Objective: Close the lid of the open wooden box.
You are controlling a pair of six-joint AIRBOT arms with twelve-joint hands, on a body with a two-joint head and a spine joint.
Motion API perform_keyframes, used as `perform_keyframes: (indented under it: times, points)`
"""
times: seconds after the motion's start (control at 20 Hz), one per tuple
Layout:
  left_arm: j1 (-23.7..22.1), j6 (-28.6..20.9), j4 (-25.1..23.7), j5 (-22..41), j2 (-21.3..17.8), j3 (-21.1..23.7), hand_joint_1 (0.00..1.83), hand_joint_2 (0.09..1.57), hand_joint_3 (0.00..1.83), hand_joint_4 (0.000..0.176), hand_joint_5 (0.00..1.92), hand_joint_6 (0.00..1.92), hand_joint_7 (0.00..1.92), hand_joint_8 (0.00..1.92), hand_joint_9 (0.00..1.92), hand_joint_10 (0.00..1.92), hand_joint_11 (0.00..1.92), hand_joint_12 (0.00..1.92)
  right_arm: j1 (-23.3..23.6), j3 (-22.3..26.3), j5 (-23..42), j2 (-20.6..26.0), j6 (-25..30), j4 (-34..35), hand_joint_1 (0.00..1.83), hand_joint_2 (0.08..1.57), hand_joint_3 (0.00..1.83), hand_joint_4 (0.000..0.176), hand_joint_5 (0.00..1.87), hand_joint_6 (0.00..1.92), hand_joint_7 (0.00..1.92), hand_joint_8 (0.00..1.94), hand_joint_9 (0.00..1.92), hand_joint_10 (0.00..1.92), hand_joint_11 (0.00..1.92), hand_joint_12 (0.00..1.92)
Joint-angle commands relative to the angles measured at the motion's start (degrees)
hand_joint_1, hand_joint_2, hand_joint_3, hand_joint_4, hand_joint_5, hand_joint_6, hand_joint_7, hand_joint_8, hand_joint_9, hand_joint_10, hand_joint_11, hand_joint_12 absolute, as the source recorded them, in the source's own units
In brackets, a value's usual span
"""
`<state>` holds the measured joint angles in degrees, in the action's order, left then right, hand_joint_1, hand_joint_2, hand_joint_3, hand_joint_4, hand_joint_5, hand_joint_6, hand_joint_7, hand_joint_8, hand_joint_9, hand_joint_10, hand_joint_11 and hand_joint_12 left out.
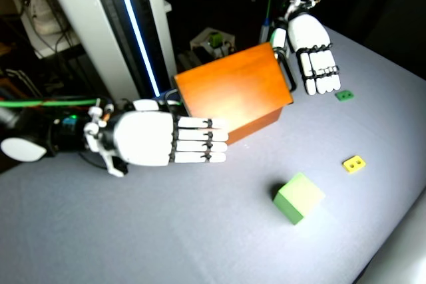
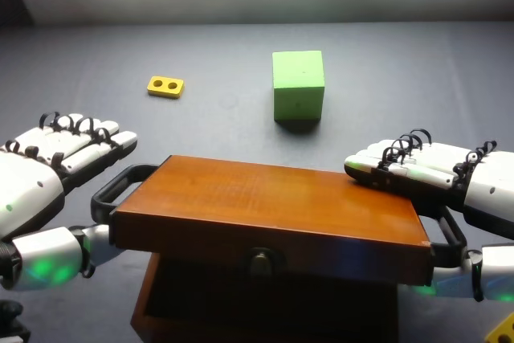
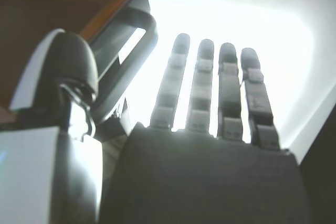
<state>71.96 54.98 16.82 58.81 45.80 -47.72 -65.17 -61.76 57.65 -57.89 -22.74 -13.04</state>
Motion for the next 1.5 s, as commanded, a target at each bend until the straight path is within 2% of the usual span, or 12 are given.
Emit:
perform_keyframes:
  times: [0.0, 0.05, 0.1, 0.2, 0.35, 0.45, 0.65, 0.8, 0.85, 0.9, 1.0, 1.45]
  points:
    - [-0.31, -0.53, -0.31, 7.0, 0.22, 0.21, 0.0, 1.3, 0.0, 0.0, 0.04, 0.0, 0.0, 0.0, 0.0, 0.0, 0.0, 0.0, 0.05, 0.08, 5.21, -0.48, 0.39, 0.86, 0.34, 1.21, 0.0, 0.03, 0.0, 0.0, 0.0, 0.0, 0.0, 0.0, 0.0, 0.0]
    - [-0.28, -0.56, -0.31, 7.0, 0.27, 0.21, 0.0, 1.3, 0.0, 0.0, 0.03, 0.0, 0.0, 0.0, 0.0, 0.0, 0.0, 0.0, -0.21, 0.08, 5.21, -0.53, 0.38, 1.13, 0.38, 1.17, 0.0, 0.059, 0.0, 0.0, 0.0, 0.0, 0.0, 0.0, 0.0, 0.0]
    - [-0.27, -0.57, -0.31, 7.0, 0.32, 0.21, 0.0, 1.3, 0.0, 0.0, 0.04, 0.0, 0.01, 0.0, 0.0, 0.0, 0.0, 0.0, -0.45, 0.08, 5.22, -0.53, 0.37, 1.44, 0.45, 1.09, 0.0, 0.117, 0.0, 0.0, 0.0, 0.0, 0.0, 0.0, 0.0, 0.0]
    - [-0.01, -0.66, -0.25, 7.05, 0.37, 0.29, 0.0, 1.31, 0.01, 0.0, 0.04, 0.0, 0.01, 0.0, 0.0, 0.0, 0.0, 0.0, -0.8, 0.11, 5.33, -0.52, 0.37, 1.96, 0.57, 1.02, 0.0, 0.152, 0.0, 0.0, 0.0, 0.0, 0.0, 0.0, 0.0, 0.0]
    - [0.57, -0.7, -0.03, 7.19, 0.37, 0.5, 0.0, 1.33, 0.01, 0.0, 0.05, 0.01, 0.02, 0.01, 0.0, 0.0, 0.0, 0.0, -1.06, 0.15, 5.51, -0.46, 0.37, 2.29, 0.57, 0.95, 0.0, 0.174, 0.0, 0.0, 0.0, 0.0, 0.0, 0.0, 0.0, 0.0]
    - [1.06, -0.93, 0.16, 7.45, 0.44, 0.64, 0.0, 1.35, 0.02, 0.0, 0.06, 0.01, 0.02, 0.01, 0.0, 0.0, 0.0, 0.0, -1.06, 0.21, 5.66, -0.46, 0.37, 2.29, 0.59, 0.94, 0.0, 0.167, 0.0, 0.0, 0.0, 0.0, 0.0, 0.0, 0.0, 0.0]
    - [1.23, -1.11, 0.2, 7.53, 0.64, 0.66, 0.0, 1.36, 0.01, 0.0, 0.06, 0.0, 0.01, 0.0, 0.0, 0.0, 0.0, 0.0, -1.06, 0.35, 5.82, -0.15, 0.37, 2.29, 0.54, 0.92, 0.0, 0.176, 0.0, 0.0, 0.0, 0.0, 0.0, 0.0, 0.0, 0.0]
    - [1.25, -1.15, 0.22, 7.53, 0.7, 0.66, 0.0, 1.35, 0.01, 0.0, 0.06, 0.0, 0.01, 0.0, 0.0, 0.0, 0.0, 0.0, -1.06, 0.38, 5.84, 0.09, 0.37, 2.31, 0.52, 0.9, 0.0, 0.159, 0.0, 0.0, 0.0, 0.0, 0.0, 0.0, 0.0, 0.0]
    - [1.29, -1.19, 0.23, 7.53, 0.73, 0.66, 0.0, 1.35, 0.01, 0.0, 0.06, 0.0, 0.01, 0.0, 0.0, 0.0, 0.0, 0.0, -1.06, 0.38, 5.84, 0.17, 0.37, 2.36, 0.45, 0.9, 0.0, 0.143, 0.0, 0.0, 0.0, 0.0, 0.0, 0.0, 0.0, 0.0]
    - [1.32, -1.22, 0.23, 7.53, 0.76, 0.66, 0.0, 1.35, 0.01, 0.0, 0.06, 0.0, 0.01, 0.0, 0.0, 0.0, 0.0, 0.0, -1.06, 0.39, 5.92, 0.24, 0.37, 2.4, 0.43, 0.89, 0.0, 0.145, 0.0, 0.0, 0.0, 0.0, 0.0, 0.0, 0.0, 0.0]
    - [1.45, -1.28, 0.28, 7.53, 0.85, 0.66, 0.0, 1.35, 0.01, 0.0, 0.06, 0.0, 0.01, 0.0, 0.0, 0.0, 0.0, 0.0, -1.06, 0.47, 6.54, 0.56, 0.37, 2.68, 0.43, 0.85, 0.0, 0.174, 0.0, 0.0, 0.0, 0.0, 0.0, 0.0, 0.0, 0.0]
    - [1.75, -1.47, 0.52, 7.62, 0.97, 0.55, 0.0, 1.35, 0.0, 0.0, 0.05, 0.0, 0.02, 0.0, 0.0, 0.0, 0.0, 0.0, -1.18, 2.55, 10.73, 7.19, 0.44, 1.38, 0.42, 0.86, 0.0, 0.176, 0.0, 0.0, 0.0, 0.0, 0.0, 0.0, 0.0, 0.0]
